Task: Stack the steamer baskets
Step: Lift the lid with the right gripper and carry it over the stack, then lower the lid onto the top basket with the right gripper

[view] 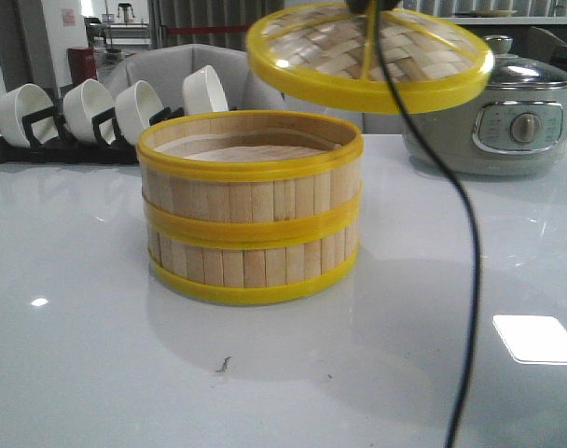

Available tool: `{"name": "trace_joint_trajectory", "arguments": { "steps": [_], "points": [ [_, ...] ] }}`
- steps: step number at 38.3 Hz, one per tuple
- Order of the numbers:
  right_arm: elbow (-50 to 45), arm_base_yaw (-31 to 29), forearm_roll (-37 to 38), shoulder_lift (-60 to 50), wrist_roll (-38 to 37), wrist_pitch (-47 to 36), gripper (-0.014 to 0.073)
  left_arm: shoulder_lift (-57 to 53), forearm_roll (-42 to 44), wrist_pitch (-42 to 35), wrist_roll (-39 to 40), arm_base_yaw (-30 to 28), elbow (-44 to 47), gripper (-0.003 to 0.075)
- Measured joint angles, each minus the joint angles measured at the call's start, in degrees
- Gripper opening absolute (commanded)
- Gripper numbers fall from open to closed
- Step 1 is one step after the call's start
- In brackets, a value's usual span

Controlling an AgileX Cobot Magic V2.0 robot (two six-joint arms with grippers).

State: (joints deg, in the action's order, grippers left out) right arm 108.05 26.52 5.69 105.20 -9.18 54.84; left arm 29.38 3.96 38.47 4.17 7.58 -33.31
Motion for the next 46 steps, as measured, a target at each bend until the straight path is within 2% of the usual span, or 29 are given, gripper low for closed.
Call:
{"name": "trace_joint_trajectory", "arguments": {
  "steps": [8, 17, 46],
  "points": [
    [8.28, 5.24, 0.0, 7.9, 0.0, 3.99, 0.0055, 0.0, 0.0, 0.0, 0.0, 0.0, 0.0, 0.0087],
    [15.13, 7.81, 0.0, 13.88, 0.0, 5.57, 0.0055, 0.0, 0.0, 0.0, 0.0, 0.0, 0.0, 0.0087],
    [16.62, 8.27, -0.33, 17.34, 0.0, 4.39, 0.0059, 0.0, 0.1, 0.0, 0.0, 0.0, 0.0, 0.0087]
  ]
}}
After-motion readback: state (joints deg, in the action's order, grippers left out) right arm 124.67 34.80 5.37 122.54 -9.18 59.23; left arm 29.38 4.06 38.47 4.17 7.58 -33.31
